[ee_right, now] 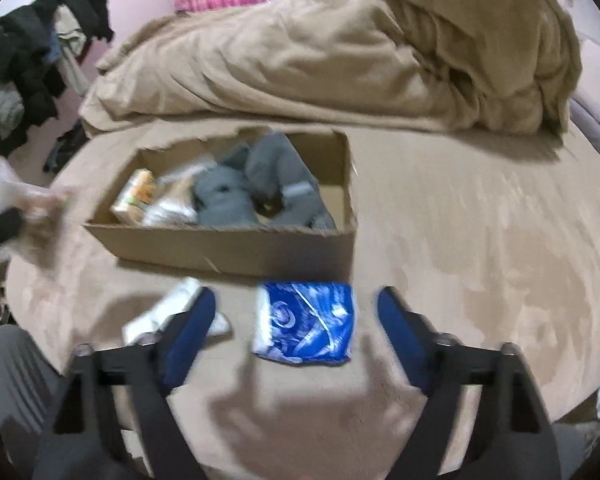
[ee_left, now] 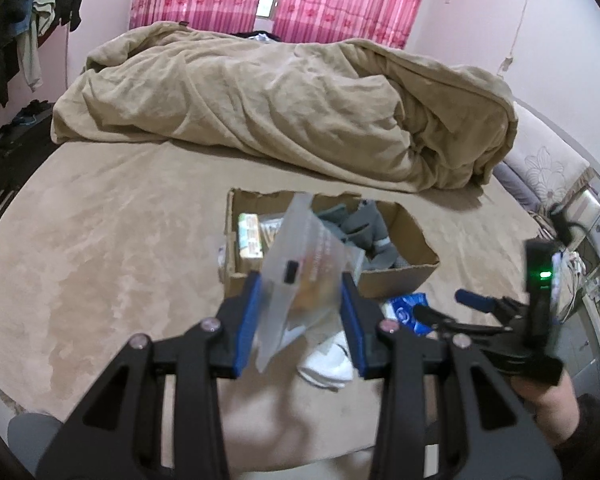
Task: Organize objects
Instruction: 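Lift snack bag into box with left gripper while right gripper drops tissue packet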
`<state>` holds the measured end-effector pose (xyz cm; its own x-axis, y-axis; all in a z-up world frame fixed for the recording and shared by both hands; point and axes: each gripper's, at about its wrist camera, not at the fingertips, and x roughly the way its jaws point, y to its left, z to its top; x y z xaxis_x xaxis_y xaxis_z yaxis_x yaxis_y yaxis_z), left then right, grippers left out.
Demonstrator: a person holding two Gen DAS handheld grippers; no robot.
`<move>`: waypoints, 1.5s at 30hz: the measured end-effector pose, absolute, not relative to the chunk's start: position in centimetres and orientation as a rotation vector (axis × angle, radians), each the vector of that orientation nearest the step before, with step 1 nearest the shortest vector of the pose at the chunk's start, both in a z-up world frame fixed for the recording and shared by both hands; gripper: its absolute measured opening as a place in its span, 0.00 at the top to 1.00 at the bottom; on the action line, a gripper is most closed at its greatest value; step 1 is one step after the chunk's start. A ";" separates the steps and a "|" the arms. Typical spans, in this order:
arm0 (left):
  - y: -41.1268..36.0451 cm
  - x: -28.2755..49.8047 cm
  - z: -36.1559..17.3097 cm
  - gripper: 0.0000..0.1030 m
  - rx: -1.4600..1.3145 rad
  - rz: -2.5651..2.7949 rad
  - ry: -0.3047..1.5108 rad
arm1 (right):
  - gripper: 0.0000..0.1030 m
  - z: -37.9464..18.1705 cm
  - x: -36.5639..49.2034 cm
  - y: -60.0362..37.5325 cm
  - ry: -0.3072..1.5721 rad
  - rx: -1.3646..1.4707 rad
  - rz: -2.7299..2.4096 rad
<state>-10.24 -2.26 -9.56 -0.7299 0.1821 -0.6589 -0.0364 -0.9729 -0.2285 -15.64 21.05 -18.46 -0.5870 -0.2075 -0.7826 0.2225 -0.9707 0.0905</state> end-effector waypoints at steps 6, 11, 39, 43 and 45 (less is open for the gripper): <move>-2.6 -9.8 -10.1 0.62 -1.125 2.800 -0.316 | 0.16 -22.2 -17.0 20.5 0.033 1.391 -2.561; -2.4 -9.6 -11.1 0.62 -1.163 2.787 -0.325 | 0.27 -24.2 -17.3 19.2 0.119 1.422 -2.547; -0.9 -15.3 -9.2 0.62 -1.041 2.769 -0.356 | 0.39 -11.4 -18.9 20.0 -0.085 1.107 -2.615; -1.3 -17.5 -11.9 0.62 -1.091 2.708 -0.457 | 0.38 -12.8 -20.8 19.3 -0.105 1.125 -2.598; -1.5 -18.4 -13.5 0.62 -1.139 2.676 -0.508 | 0.38 -13.8 -21.6 19.1 -0.123 1.144 -2.581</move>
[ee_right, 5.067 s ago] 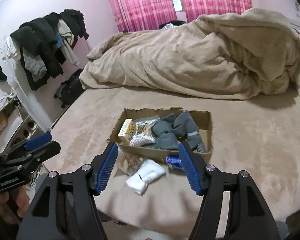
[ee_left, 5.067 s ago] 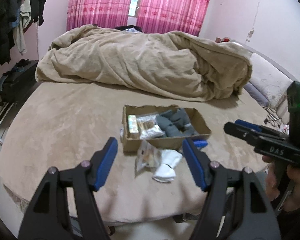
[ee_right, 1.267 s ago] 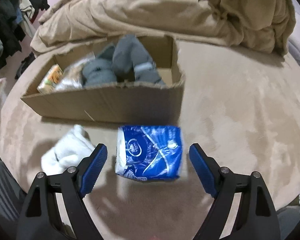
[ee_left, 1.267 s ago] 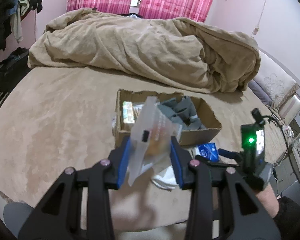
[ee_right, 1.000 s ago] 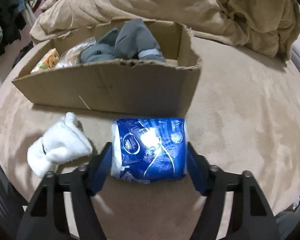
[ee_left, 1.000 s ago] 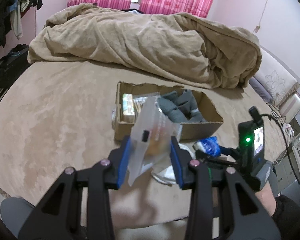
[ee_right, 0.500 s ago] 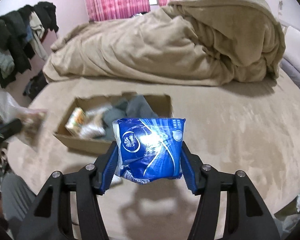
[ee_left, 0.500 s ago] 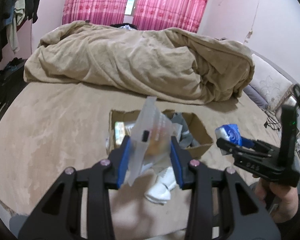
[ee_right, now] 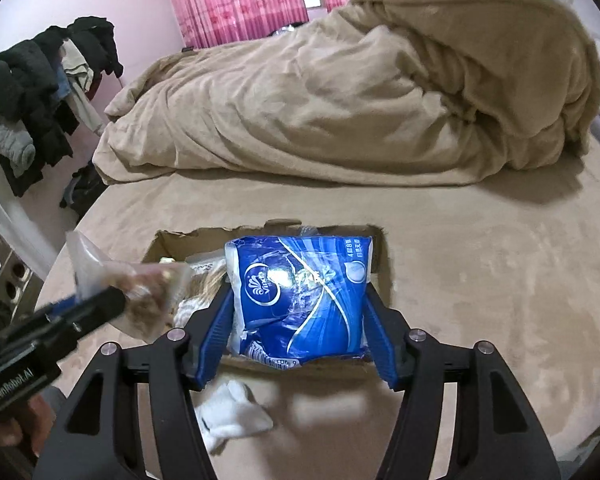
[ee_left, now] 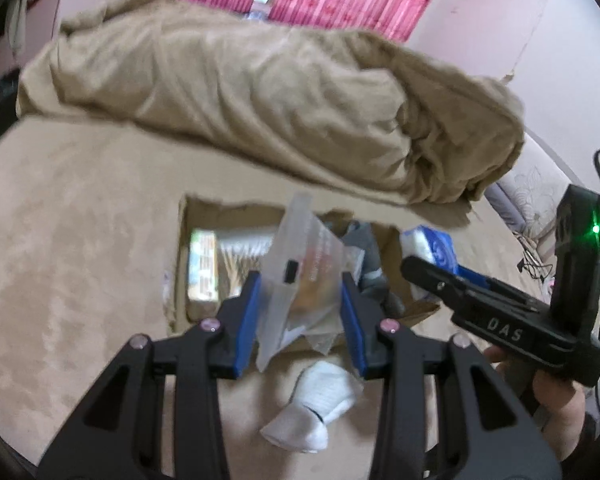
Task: Organize objects
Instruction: 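Lift snack bag into box with left gripper while right gripper drops tissue packet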
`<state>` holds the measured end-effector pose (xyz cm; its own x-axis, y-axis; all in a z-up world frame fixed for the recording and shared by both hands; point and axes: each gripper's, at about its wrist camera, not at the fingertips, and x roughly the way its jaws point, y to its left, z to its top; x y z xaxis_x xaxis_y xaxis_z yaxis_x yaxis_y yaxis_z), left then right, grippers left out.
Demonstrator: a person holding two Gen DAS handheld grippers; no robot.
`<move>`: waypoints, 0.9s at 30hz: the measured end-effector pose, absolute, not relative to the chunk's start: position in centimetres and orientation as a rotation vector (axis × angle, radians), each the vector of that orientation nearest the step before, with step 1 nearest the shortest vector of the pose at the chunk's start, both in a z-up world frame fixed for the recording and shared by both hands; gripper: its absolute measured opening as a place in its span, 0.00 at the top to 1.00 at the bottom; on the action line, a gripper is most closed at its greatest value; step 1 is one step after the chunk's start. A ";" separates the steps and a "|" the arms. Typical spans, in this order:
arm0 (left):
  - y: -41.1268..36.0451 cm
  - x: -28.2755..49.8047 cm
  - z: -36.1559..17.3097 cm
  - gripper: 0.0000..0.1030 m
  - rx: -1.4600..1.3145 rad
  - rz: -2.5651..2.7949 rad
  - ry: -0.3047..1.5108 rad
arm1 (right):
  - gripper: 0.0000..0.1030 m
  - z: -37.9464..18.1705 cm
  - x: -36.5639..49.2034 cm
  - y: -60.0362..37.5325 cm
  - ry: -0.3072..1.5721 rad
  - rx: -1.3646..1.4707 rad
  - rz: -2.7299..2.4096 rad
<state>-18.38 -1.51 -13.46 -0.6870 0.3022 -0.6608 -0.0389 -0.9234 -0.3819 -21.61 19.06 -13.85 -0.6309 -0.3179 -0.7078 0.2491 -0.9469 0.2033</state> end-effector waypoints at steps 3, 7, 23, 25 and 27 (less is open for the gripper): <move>-1.6 -19.3 -14.9 0.62 -1.152 2.647 -0.556 | 0.36 -15.4 -22.8 18.8 -0.156 1.166 -2.559; -1.5 -20.4 -16.1 0.62 -1.175 2.634 -0.596 | 0.33 -16.9 -23.7 18.3 -0.163 1.191 -2.544; -1.7 -19.9 -13.8 0.31 -1.148 2.671 -0.452 | 0.20 -15.2 -22.1 19.3 -0.168 1.119 -2.569; -2.0 -19.0 -13.5 0.31 -1.159 2.689 -0.422 | 0.20 -14.6 -21.4 19.5 -0.161 1.116 -2.569; -2.5 -17.8 -12.8 0.31 -1.152 2.706 -0.402 | 0.20 -13.9 -20.5 19.6 -0.149 1.107 -2.579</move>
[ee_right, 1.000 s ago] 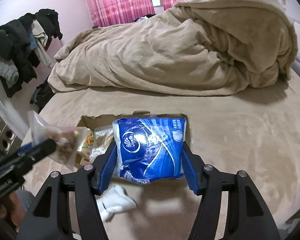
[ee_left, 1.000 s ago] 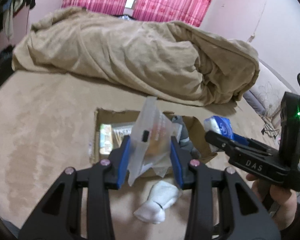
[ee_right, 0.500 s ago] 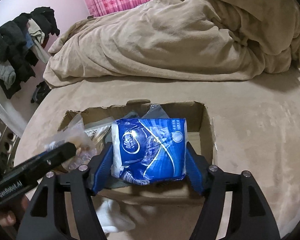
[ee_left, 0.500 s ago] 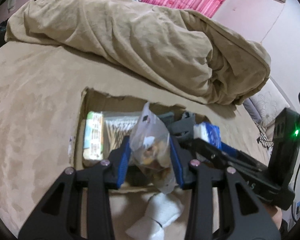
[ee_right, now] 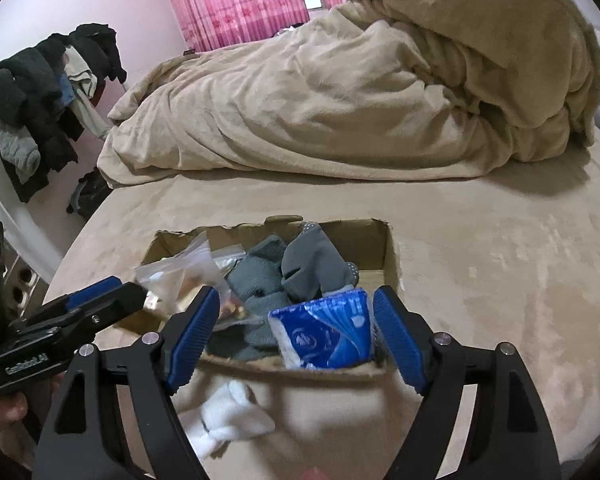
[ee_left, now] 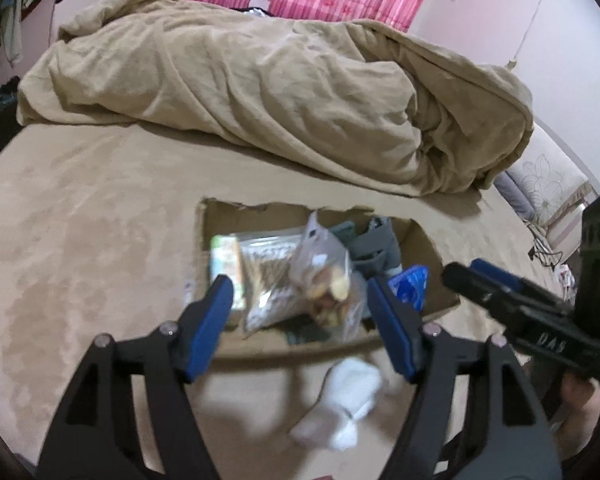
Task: Organize objects
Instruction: 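Lift snack bag into box with left gripper while right gripper drops tissue packet, then grasp the white socks on the bed with the right gripper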
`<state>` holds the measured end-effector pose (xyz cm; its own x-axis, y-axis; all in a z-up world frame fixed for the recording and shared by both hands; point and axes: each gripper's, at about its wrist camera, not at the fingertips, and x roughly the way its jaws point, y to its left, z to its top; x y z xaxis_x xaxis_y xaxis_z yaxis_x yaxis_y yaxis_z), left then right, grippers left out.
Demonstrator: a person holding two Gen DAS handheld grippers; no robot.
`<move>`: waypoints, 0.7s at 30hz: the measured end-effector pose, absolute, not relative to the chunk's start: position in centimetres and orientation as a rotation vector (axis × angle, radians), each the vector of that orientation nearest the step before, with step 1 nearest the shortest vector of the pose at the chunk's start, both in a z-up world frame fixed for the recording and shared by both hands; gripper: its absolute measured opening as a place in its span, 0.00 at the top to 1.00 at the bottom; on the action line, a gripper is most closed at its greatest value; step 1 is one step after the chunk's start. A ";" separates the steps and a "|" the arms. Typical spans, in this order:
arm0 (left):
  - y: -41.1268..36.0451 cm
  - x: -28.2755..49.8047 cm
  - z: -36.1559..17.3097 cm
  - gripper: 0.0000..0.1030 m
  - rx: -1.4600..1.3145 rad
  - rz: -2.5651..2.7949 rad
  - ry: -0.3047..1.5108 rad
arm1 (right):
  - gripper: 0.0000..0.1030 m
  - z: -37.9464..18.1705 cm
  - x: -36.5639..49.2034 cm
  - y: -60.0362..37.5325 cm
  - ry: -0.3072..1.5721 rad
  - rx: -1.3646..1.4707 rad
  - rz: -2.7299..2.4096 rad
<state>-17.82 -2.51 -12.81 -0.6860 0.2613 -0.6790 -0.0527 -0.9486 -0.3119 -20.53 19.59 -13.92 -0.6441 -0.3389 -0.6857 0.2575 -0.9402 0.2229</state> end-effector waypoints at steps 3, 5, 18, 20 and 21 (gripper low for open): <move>-3.0 -15.5 -11.2 0.30 -1.117 2.749 -0.346 | 0.20 -12.6 -18.7 19.9 -0.119 1.090 -2.600; -3.2 -13.8 -10.1 0.26 -1.086 2.775 -0.316 | 0.20 -12.0 -17.8 20.0 -0.104 1.086 -2.605; -5.5 -6.5 -6.7 0.23 -1.097 2.804 -0.390 | 0.20 -7.7 -11.5 19.4 -0.022 1.026 -2.593; -5.6 -5.8 -7.0 0.23 -1.111 2.802 -0.394 | 0.20 -7.7 -11.0 19.0 -0.011 1.037 -2.584; -5.7 -5.5 -7.2 0.23 -1.131 2.797 -0.396 | 0.20 -7.8 -10.7 18.8 -0.004 1.047 -2.579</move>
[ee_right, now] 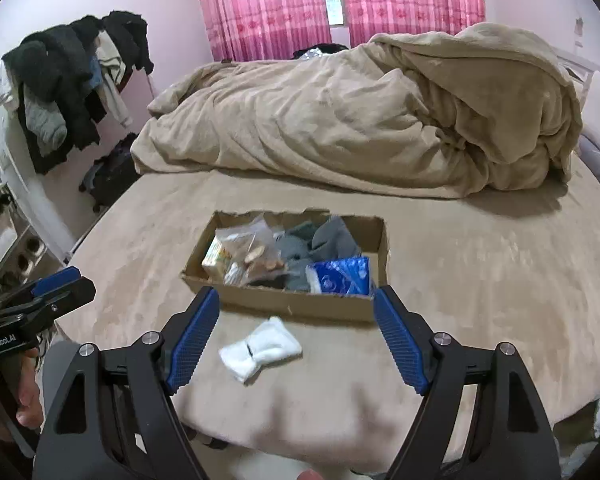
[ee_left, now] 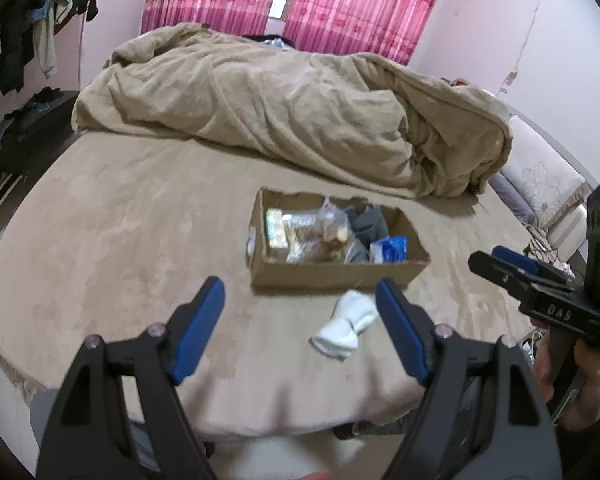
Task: Organize objects
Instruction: 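Grasp the white socks on the bed with the right gripper, then carry the white socks into the cardboard box and open the right gripper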
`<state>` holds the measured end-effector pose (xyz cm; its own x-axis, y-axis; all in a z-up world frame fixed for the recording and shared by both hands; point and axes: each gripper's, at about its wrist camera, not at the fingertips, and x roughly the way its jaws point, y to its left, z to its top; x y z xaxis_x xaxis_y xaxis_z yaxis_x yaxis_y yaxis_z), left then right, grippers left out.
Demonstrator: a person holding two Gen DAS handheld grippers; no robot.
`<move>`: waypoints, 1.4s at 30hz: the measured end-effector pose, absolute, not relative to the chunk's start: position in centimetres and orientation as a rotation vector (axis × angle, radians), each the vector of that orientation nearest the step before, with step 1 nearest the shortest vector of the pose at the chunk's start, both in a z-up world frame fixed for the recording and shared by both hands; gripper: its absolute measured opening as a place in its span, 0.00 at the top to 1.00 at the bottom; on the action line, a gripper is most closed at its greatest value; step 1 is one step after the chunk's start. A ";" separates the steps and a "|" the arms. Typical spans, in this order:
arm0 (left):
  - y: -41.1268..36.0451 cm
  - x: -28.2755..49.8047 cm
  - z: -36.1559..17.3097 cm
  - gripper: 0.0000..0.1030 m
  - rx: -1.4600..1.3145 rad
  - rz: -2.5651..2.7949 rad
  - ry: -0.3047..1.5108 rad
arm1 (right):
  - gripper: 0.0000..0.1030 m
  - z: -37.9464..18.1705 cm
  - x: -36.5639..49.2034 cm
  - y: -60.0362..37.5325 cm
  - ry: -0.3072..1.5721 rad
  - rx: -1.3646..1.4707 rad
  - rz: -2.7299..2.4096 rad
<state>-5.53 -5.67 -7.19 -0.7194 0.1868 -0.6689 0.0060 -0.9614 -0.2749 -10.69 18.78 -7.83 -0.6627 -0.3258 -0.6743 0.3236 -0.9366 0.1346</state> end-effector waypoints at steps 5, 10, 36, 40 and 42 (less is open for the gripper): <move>-6.0 -3.7 -7.6 0.23 -1.164 2.793 -0.389 | 0.20 -9.3 -10.1 17.8 0.013 1.112 -2.560; -7.5 -3.4 -9.3 0.23 -1.186 2.806 -0.417 | 0.20 -11.4 -9.9 16.0 0.065 1.197 -2.509; -9.0 -9.6 -16.7 0.23 -1.331 2.750 -0.469 | 0.33 -23.8 -16.2 11.3 -0.077 1.497 -2.373; -7.3 -11.9 -15.3 0.23 -1.268 2.781 -0.407 | 0.50 -23.8 -16.2 12.6 -0.117 1.465 -2.354; -6.3 -13.1 -14.7 0.23 -1.235 2.787 -0.382 | 0.54 -23.6 -15.9 13.0 -0.089 1.446 -2.337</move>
